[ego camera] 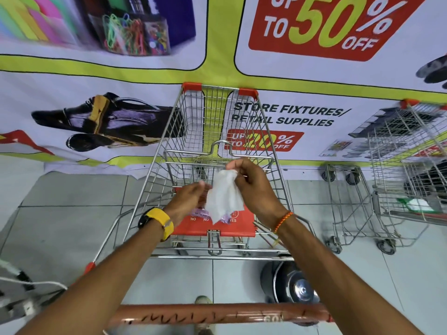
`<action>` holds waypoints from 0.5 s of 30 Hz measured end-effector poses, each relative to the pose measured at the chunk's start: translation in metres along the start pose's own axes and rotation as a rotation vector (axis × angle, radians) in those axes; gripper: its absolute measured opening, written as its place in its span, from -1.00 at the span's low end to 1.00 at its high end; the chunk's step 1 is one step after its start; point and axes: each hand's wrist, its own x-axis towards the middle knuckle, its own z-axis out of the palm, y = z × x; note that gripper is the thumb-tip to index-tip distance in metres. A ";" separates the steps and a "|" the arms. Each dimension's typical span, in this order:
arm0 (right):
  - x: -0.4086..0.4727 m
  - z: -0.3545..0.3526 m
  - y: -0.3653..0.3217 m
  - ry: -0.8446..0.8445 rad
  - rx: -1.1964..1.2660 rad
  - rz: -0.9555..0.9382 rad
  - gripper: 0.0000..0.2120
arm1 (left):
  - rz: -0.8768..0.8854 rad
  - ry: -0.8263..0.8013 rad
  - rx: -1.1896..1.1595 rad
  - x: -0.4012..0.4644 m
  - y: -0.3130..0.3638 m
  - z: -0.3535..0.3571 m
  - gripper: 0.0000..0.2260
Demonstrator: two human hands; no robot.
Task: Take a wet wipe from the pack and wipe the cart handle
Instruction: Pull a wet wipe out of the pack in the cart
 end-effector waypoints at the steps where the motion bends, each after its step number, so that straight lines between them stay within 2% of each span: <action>1: -0.004 0.002 -0.004 -0.016 0.027 0.018 -0.63 | -0.061 -0.057 -0.210 -0.008 0.005 -0.003 -0.56; 3: -0.012 0.004 -0.008 -0.021 0.082 0.071 -0.63 | -0.091 -0.145 -0.397 -0.027 0.012 -0.010 -0.45; 5: -0.021 0.006 -0.012 -0.023 0.137 0.116 -0.67 | -0.030 -0.143 -0.463 -0.046 0.017 -0.015 -0.57; 7: -0.034 0.010 -0.021 -0.043 0.163 0.113 -0.79 | 0.054 -0.032 -0.493 -0.068 0.020 -0.021 -0.70; 9: -0.049 0.013 -0.030 -0.055 0.129 0.094 -0.83 | 0.119 0.046 -0.510 -0.090 0.023 -0.029 -0.72; 12: -0.070 0.019 -0.037 -0.007 0.002 0.060 -0.76 | 0.182 0.062 -0.473 -0.125 0.026 -0.044 -0.74; 15: -0.095 0.028 -0.046 0.034 -0.067 0.062 -0.78 | 0.229 0.090 -0.411 -0.162 0.027 -0.054 -0.78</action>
